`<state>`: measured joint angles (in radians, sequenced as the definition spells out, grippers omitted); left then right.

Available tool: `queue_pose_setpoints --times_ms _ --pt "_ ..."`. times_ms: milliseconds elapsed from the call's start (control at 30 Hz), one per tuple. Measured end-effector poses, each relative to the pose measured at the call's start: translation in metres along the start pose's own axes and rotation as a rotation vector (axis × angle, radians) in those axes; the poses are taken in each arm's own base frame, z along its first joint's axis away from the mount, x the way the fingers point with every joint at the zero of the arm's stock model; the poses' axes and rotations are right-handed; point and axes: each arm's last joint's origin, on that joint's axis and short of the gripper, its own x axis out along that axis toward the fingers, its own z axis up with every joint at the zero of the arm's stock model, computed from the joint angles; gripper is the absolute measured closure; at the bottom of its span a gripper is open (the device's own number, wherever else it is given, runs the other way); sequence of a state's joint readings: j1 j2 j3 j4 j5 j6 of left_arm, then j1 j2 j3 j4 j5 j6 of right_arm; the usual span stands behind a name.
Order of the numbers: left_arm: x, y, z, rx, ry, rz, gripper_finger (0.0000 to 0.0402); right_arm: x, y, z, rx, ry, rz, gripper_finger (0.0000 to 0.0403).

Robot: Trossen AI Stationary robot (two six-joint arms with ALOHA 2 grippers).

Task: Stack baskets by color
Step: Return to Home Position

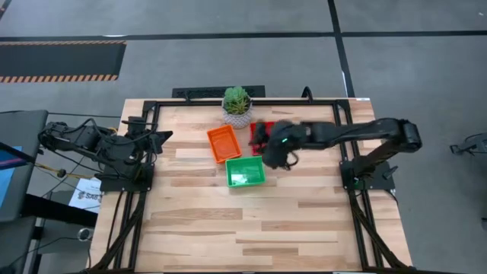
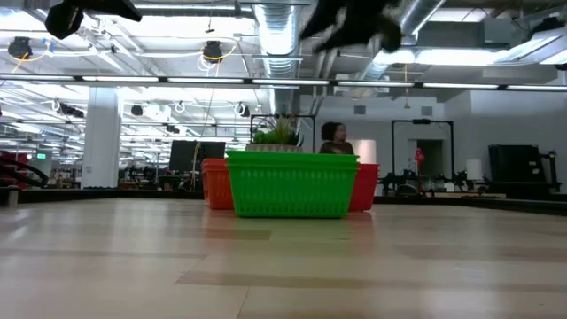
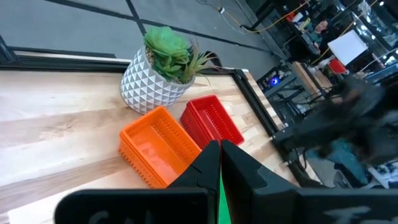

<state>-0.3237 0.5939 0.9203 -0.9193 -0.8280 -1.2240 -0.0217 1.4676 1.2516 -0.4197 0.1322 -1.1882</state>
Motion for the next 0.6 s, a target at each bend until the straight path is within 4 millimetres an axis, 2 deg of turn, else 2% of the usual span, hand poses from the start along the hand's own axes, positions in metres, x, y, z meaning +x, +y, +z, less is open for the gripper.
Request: queue_pose_setpoints --times_ms 67,200,300,467,600 --pt "0.000 0.000 0.001 -0.006 -0.008 -0.003 0.0401 -0.026 -0.018 0.002 0.104 -0.021 -0.083 0.0213" --pt "-0.002 -0.002 0.004 -0.034 -0.054 -0.021 0.0401 -0.093 -0.056 0.004 0.373 -0.071 -0.325 0.0217" --pt "-0.004 -0.004 0.008 -0.045 -0.083 -0.053 0.0401 -0.143 -0.069 -0.003 0.582 -0.135 -0.452 0.0219" --pt "-0.005 -0.010 0.011 -0.096 -0.081 -0.115 0.0401 -0.214 -0.059 -0.022 0.897 -0.249 -0.534 0.0220" --pt "-0.005 -0.011 0.009 -0.101 -0.040 -0.125 0.0401 -0.246 -0.032 -0.040 1.080 -0.209 -0.479 0.0219"
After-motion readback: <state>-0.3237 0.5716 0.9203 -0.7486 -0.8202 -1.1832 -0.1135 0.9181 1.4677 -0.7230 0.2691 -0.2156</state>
